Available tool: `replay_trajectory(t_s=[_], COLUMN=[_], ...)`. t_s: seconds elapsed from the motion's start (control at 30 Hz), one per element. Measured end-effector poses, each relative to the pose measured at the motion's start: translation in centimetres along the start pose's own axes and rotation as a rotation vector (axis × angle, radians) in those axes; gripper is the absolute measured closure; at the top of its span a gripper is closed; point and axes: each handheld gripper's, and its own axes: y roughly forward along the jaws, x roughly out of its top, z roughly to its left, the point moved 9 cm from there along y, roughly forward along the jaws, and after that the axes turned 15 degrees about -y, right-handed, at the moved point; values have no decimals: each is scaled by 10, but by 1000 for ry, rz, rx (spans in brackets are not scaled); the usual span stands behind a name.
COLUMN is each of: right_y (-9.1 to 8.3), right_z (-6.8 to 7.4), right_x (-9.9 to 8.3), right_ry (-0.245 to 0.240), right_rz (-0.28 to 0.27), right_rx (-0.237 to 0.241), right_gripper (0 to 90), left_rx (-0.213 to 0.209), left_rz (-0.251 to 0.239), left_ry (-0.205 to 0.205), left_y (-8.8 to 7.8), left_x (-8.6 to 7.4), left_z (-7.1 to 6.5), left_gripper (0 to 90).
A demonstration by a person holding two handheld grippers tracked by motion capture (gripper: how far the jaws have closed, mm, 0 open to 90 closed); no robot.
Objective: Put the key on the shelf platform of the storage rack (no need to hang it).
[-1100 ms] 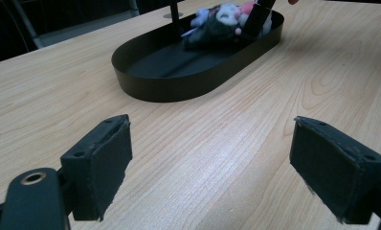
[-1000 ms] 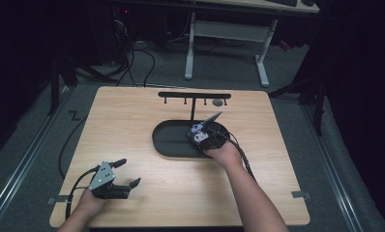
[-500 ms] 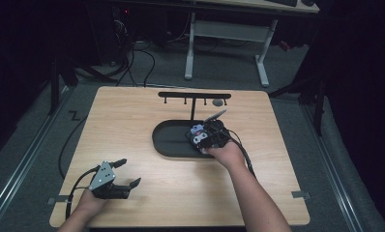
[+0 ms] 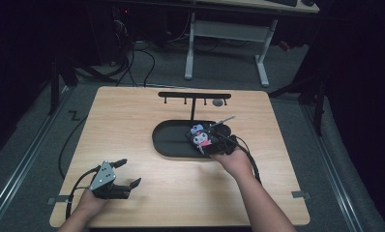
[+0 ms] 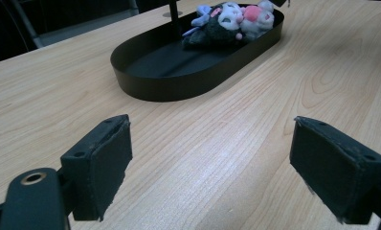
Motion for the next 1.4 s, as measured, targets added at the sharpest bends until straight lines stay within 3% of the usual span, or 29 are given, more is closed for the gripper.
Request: replay_trajectory(t_s=[0.6,0.87,1.0,1.23,1.33,1.4], right_y=[-10,-15,-19,-17,-13,-14], right_z=[3,8,10,23,33,39], right_x=[-45,-71,-81,-100,-111,-120], right_ry=[-15,-4,-4,16,29,15], right_rz=[-105,-184,-248,-320,-341,-373], right_rx=[-24,-33,-65,-65,-33,-56], right_gripper=[266,261,258,249,234,234], left_rx=[6,10,10,12,14,12], left_rz=[2,5,5,10,10,11], left_ry=[2,5,5,9,10,12], left_y=[1,1,1,1,1,2], left_x=[-1,-1,-1,-1,-2,-1], left_z=[-1,-1,-1,-1,-1,-1], left_gripper=[154,154,154,154,154,154])
